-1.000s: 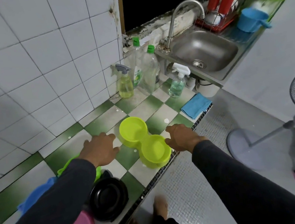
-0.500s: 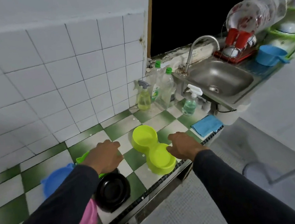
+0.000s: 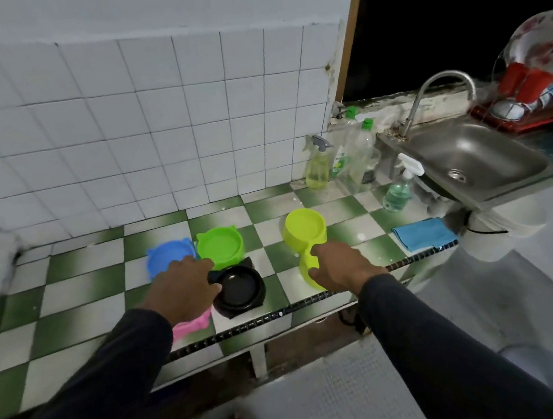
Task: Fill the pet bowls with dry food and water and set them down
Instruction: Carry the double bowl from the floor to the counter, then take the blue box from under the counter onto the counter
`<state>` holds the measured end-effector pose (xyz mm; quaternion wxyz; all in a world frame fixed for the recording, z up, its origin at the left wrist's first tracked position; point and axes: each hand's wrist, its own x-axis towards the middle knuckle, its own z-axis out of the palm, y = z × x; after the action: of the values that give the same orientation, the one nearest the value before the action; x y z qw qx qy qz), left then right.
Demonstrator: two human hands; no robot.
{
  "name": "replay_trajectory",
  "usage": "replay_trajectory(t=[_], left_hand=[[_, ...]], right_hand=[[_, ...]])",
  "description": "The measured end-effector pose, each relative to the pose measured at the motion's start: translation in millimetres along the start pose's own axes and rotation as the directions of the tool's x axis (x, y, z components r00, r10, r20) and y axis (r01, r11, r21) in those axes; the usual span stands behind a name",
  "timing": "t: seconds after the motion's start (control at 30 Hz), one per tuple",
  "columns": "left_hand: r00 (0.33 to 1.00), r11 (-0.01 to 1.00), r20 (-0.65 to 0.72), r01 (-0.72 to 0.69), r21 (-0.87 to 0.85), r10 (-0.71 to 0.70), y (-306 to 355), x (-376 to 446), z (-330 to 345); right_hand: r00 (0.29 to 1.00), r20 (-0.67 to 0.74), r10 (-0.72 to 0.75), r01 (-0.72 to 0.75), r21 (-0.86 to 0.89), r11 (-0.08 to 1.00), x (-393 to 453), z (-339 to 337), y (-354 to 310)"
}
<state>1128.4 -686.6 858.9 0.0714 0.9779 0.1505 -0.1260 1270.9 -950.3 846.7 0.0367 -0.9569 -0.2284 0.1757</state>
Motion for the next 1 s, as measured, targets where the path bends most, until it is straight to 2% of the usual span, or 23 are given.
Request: replay_trajectory(t=[0.47,0.67,0.8,1.0], left_hand=[[0.973,0.972,0.003,0.23,-0.04,-0.23,-107,-147,26],[0.969,0.967,0.003,0.248,-0.056,-0.248,-173,-205,48],[0.977,0.971,0.021,0.211,-0.112,-0.21,-213,-238,69],[0.975,0.962,0.042,0.22,-0.162,-0.216,-251,-264,109]], right_hand=[[0.977,0.046,-0.206,0.208,-0.044,0.977,-71,44,-139],[0.964,0.087,-0.252,0.256,-0.046,0.966,-106,75,-211],[0.957,0.122,-0.263,0.269,-0.033,0.963,-128,103,-251],[0.947,0.185,-0.261,0.26,0.03,0.965,-149,151,-295]])
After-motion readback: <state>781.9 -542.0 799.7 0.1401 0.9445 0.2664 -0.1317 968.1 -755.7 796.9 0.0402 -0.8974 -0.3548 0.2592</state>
